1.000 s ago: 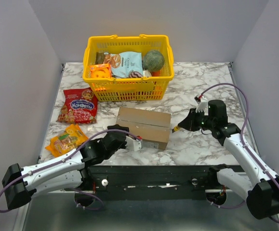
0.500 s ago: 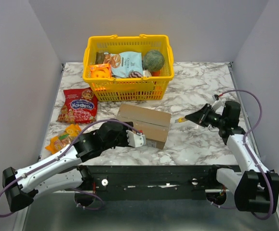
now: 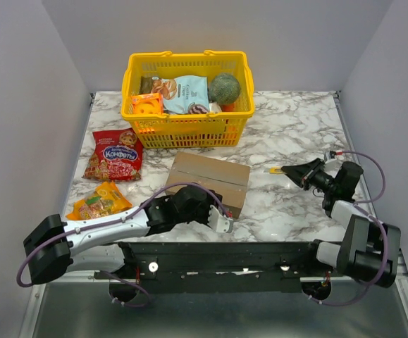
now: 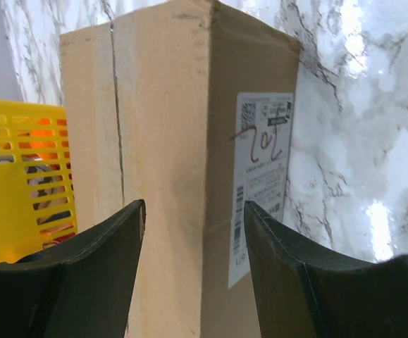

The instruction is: Unpack the express box

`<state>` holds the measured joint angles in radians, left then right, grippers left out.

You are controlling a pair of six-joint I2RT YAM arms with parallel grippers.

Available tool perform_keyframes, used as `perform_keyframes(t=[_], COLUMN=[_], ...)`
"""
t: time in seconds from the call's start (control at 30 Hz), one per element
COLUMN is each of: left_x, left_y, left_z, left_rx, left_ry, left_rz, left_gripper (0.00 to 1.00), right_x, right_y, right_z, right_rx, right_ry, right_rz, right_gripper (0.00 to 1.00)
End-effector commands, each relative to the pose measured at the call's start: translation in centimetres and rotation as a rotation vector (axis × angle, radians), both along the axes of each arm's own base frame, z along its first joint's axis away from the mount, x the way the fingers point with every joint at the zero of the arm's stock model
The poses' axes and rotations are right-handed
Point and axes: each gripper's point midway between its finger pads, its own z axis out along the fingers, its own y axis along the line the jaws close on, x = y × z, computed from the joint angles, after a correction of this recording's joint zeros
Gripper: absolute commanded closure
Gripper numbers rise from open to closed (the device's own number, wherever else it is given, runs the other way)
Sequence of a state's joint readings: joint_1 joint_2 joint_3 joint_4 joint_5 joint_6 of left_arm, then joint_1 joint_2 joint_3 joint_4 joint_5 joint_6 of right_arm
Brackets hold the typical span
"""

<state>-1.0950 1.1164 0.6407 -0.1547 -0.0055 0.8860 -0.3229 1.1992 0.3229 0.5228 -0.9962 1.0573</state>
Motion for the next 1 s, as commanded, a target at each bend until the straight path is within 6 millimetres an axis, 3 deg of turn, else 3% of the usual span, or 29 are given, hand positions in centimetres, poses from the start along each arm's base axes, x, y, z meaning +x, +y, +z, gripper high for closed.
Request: perform_keyframes(t=[0.0, 0.37, 0.63, 0.97], left_x=[0.8, 1.6, 3.2, 2.8], left_y=[-2.3, -3.3, -5.0, -4.6], left_z=[0.8, -0.3, 0.6, 0.4], left_rx=[-0.072, -0.082, -0.114, -0.114], left_ry=[-0.052, -0.026, -0.050, -0.024], left_rz=[-0.034, 0.018, 0.064, 0.073], left_gripper=[0.34, 0.35, 0.36, 0.36], right_x=[0.7, 0.4, 1.0, 2.1], right_y=[0.3, 1.0, 1.9, 2.6], right_z=[1.6, -1.2, -1.3, -1.6], right_rx=[0.059, 0.055, 0.077, 0.108], right_ry=[-0.060, 0.028, 0.052, 0.077], right_rz=[0.093, 0.116, 0.133, 0.117], right_gripper=[0.99, 1.00, 1.00, 0.99])
